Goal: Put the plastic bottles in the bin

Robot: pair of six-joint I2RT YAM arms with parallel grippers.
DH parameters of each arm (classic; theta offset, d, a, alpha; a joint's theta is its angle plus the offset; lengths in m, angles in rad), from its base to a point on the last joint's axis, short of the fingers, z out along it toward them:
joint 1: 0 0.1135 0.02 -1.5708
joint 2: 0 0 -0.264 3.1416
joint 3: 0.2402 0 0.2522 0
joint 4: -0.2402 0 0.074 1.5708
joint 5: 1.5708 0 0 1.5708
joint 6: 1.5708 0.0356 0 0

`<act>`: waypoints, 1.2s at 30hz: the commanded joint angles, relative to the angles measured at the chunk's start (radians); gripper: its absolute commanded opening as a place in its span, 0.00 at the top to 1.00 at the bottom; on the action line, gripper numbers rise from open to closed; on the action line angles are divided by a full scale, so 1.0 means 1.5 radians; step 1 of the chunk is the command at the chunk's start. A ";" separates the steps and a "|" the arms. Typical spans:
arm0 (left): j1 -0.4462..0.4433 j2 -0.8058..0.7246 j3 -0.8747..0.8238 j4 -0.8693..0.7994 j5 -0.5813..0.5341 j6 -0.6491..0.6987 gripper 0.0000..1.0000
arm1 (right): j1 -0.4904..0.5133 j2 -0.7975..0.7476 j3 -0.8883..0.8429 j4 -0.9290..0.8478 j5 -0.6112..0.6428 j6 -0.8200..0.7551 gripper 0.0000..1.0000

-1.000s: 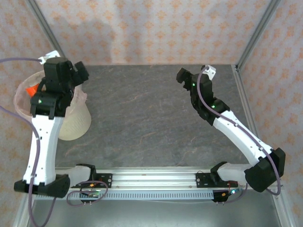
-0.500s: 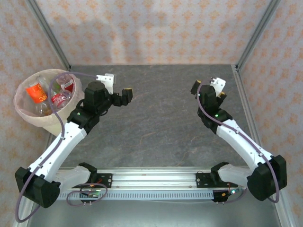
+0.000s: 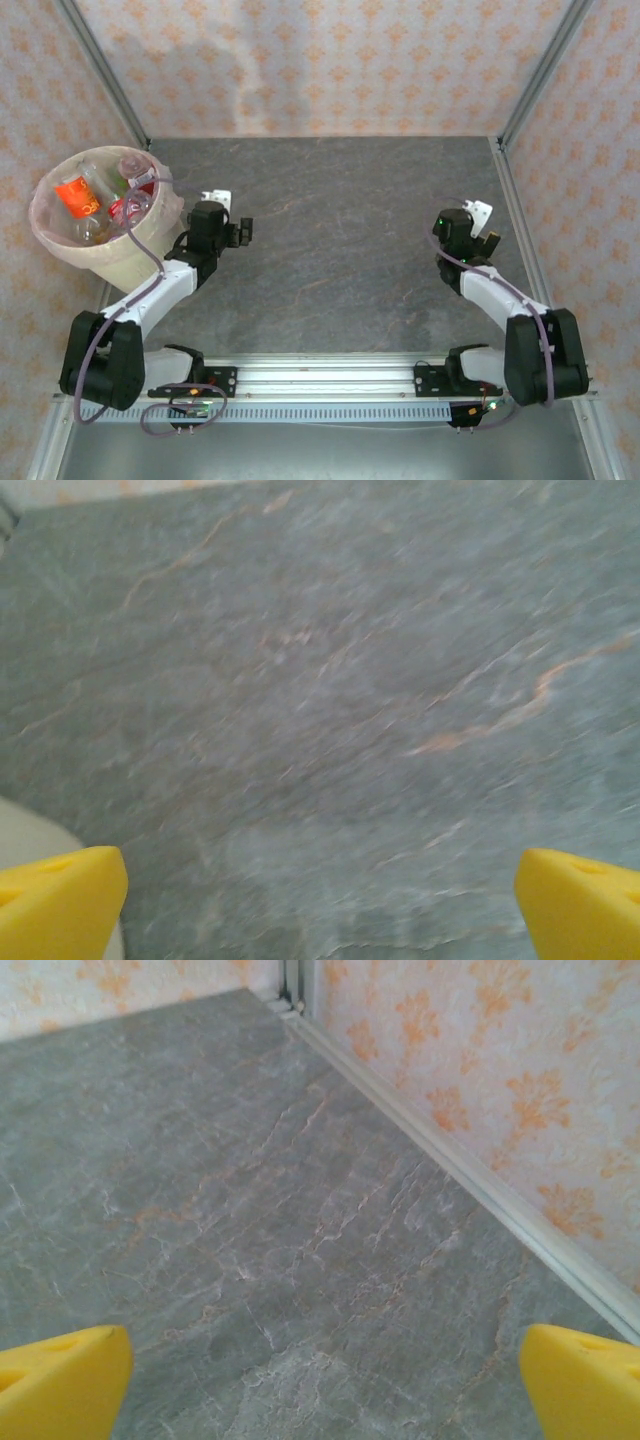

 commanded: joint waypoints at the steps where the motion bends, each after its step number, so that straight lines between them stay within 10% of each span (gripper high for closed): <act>1: 0.032 0.014 -0.038 0.094 -0.017 0.043 0.00 | -0.020 0.037 -0.003 0.077 -0.137 -0.037 0.01; 11: 0.108 0.142 -0.050 0.284 0.089 0.000 0.00 | -0.030 0.118 -0.001 0.170 -0.251 -0.103 0.01; 25: 0.080 0.169 -0.143 0.458 -0.047 -0.020 0.00 | -0.088 0.183 -0.154 0.533 -0.367 -0.110 0.01; 36: 0.075 0.167 -0.150 0.470 -0.108 -0.037 0.00 | -0.090 0.180 -0.084 0.386 -0.318 -0.094 0.01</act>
